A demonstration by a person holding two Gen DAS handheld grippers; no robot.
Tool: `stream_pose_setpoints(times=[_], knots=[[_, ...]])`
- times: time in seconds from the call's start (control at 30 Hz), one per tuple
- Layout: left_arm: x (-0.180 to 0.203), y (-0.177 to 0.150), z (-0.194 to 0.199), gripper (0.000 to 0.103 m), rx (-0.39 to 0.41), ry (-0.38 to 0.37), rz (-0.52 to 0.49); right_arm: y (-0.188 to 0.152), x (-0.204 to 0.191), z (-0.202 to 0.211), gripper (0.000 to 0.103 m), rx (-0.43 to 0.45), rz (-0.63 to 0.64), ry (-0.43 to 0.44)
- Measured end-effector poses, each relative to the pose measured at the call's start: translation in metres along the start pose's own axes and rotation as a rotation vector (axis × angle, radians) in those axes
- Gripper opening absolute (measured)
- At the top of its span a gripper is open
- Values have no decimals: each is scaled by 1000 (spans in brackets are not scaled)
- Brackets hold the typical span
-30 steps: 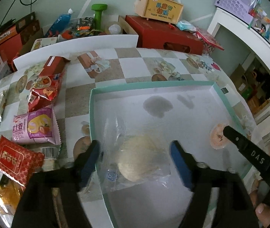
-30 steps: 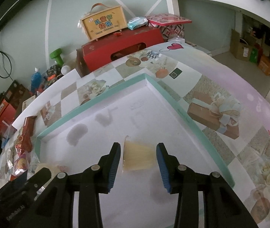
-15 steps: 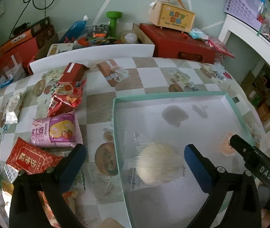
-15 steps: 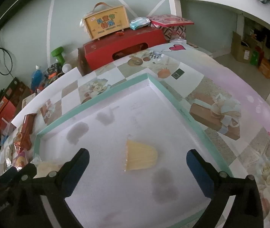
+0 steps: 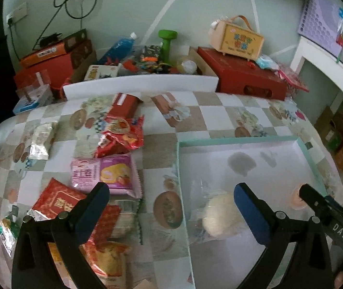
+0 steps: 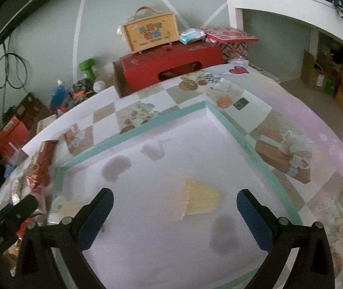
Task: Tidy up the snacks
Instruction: 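Move both open grippers back to the snack heap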
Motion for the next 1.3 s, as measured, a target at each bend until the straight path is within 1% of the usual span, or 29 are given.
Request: stream_pose_setpoints(times=[0.23, 0.33, 0.4, 0.5, 0.6, 0.67, 0.73, 0.83, 0.9, 1.0, 1.07, 1.13, 1.2, 1.23, 1.27, 1.3], knots=[[-30, 4, 21, 103, 50, 13, 41, -3, -17, 6, 103, 12, 15, 77], [-48, 3, 30, 103, 69, 14, 64, -4, -31, 10, 103, 17, 32, 133], [-63, 0, 36, 103, 64, 34, 83, -5, -41, 15, 103, 36, 64, 134], [-91, -6, 43, 103, 54, 45, 135, -4, -54, 23, 103, 69, 91, 136], [-124, -14, 53, 103, 47, 87, 197, -6, -74, 30, 103, 83, 108, 195], [-147, -18, 61, 103, 46, 134, 234, -9, -87, 35, 103, 89, 128, 228], [-171, -23, 72, 103, 56, 199, 272, -13, -105, 41, 103, 99, 152, 260], [-197, -30, 83, 102, 61, 281, 313, -24, -137, 45, 103, 78, 195, 293], [-215, -37, 86, 102, 51, 306, 349, -34, -155, 44, 103, 56, 222, 308], [-240, -52, 86, 102, 17, 300, 418, -53, -185, 41, 103, 9, 268, 331], [-250, -60, 85, 102, -1, 298, 445, -64, -202, 39, 100, -16, 306, 336], [-258, -69, 83, 102, -25, 299, 472, -77, -216, 36, 95, -42, 340, 347], [-265, -77, 78, 101, -55, 302, 497, -89, -228, 32, 92, -71, 373, 351], [-270, -82, 74, 97, -73, 301, 514, -96, -232, 29, 91, -87, 387, 344], [-273, -85, 70, 94, -91, 293, 531, -101, -235, 26, 90, -105, 396, 335], [-276, -89, 65, 89, -109, 281, 544, -106, -237, 21, 87, -126, 401, 327]])
Point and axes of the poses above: each gripper's, at about its wrist camera, not at the fingertips, and z roughly against the way its jaws point, x to its right, y to its top, the point moved 5 cm from there along -z, roughly the way its jaws point
